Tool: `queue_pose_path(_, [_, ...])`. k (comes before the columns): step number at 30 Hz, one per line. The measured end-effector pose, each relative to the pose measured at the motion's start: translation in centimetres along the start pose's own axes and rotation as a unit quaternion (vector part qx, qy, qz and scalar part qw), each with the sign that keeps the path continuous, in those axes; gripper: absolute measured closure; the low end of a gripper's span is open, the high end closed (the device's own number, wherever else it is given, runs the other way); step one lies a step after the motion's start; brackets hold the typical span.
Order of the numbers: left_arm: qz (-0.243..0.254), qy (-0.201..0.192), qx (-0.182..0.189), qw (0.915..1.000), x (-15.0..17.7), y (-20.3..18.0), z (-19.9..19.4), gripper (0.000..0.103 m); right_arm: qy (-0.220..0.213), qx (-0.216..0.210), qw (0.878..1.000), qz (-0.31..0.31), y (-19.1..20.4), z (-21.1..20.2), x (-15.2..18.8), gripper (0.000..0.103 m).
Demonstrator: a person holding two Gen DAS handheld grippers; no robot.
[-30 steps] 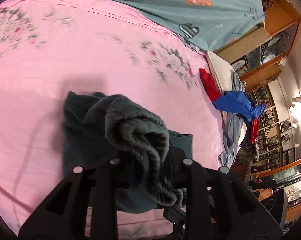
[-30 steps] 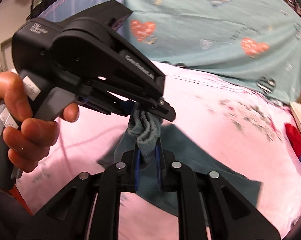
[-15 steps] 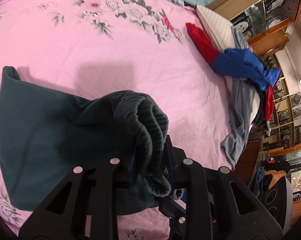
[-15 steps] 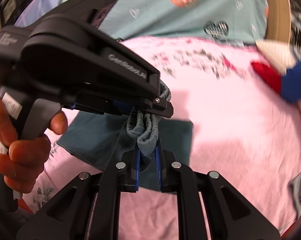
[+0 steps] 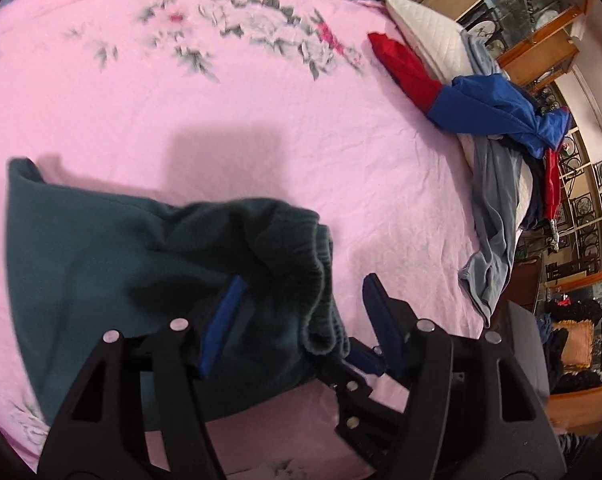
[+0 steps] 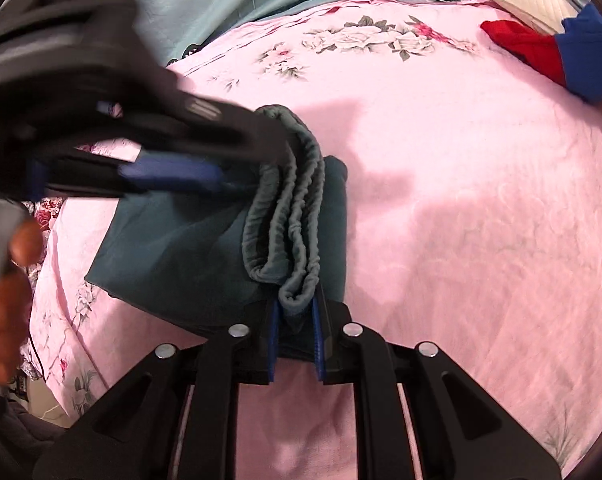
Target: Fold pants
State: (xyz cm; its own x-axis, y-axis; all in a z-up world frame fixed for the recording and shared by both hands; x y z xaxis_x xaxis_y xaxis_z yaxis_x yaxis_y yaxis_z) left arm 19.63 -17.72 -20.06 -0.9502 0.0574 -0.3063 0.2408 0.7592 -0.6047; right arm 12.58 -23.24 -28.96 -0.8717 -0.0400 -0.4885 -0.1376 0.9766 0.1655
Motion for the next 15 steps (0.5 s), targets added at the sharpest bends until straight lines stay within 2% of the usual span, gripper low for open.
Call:
queue_pose_path(3, [0.021,-0.021,-0.034,0.9990,0.0,1.6,-2.9,0.035,0.015,-0.016,1.000,0.012,-0.5,-0.9,0.2,0.075])
queue_pose_path(5, [0.028,-0.026,-0.067,0.9970,0.9,3.6,-4.6,0.035,0.010,-0.016,0.999,0.028,-1.3,-2.3,-0.1,0.075])
queue_pose_path(7, [0.023,-0.024,-0.079,0.9963,2.2,5.7,-5.8,0.035,-0.011,-0.009,0.999,0.043,-2.0,-4.2,-1.0,0.075])
queue_pose_path(11, [0.001,-0.004,-0.077,0.9970,5.6,9.1,-6.7,0.037,-0.056,-0.012,0.997,0.045,-1.2,-5.8,-4.7,0.075])
queue_pose_path(15, [-0.011,0.006,-0.059,0.9982,7.5,11.0,-6.6,0.037,-0.077,-0.009,0.997,0.004,1.4,-4.0,-7.6,0.075])
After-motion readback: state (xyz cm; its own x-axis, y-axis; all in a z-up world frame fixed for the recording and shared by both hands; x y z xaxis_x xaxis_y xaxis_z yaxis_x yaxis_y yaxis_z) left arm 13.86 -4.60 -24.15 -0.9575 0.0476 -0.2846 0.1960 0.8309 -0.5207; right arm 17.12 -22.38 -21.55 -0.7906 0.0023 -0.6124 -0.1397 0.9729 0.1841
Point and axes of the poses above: each gripper's, at about its wrist camera, not at the fingertips, and z roughly the way its jaws point, y to its left, x to its underside, the point moved 7 cm from there along z, roughly the way its jaws point, and after that the axes turned 13 degrees about x, right-handed, at the moved point
